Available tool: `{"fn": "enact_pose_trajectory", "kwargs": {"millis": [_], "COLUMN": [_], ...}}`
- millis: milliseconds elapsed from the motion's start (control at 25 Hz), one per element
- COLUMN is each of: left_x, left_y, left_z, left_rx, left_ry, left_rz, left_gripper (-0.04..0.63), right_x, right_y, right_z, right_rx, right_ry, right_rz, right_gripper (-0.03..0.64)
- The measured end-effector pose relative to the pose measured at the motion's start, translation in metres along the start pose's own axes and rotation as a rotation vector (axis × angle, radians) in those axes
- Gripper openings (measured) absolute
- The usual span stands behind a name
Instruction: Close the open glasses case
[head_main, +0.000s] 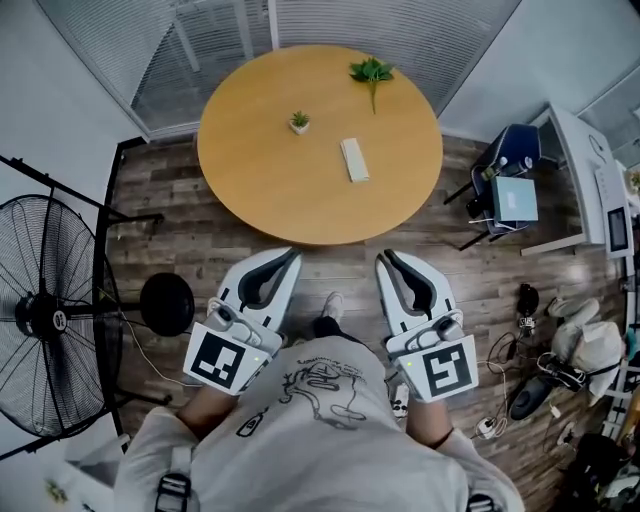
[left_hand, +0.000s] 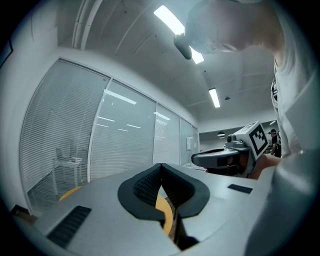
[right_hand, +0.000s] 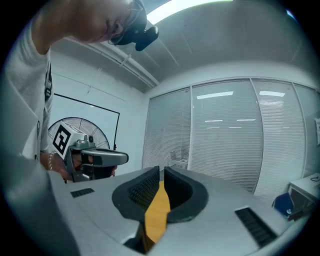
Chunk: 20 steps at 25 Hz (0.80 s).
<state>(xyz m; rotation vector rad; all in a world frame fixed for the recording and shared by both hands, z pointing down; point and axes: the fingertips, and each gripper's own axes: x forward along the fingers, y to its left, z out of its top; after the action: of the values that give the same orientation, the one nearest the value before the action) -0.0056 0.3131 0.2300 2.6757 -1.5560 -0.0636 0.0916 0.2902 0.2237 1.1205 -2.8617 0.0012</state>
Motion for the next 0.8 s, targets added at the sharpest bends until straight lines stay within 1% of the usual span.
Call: {"fn": "enact_pose_trajectory", "kwargs": {"millis": [360,800], "left_x": [0.042,0.098], "left_y": [0.009,0.011], "left_z": [0.0,0.005], "left_rx": [0.01,0.026], "left_ry": [0.02,0.02], "left_rz": [0.016,0.02], "left_gripper": [0.02,0.02], "right_x": [0.018,0.034], "right_y": [-0.039,-0.091], "right_z": [0.003,0.007], "right_rx": [0.001,-0.007], "right_ry": [-0.007,-0.019], "right_rz": [0.018,0.035], "right_gripper": [0.037,0.037]}}
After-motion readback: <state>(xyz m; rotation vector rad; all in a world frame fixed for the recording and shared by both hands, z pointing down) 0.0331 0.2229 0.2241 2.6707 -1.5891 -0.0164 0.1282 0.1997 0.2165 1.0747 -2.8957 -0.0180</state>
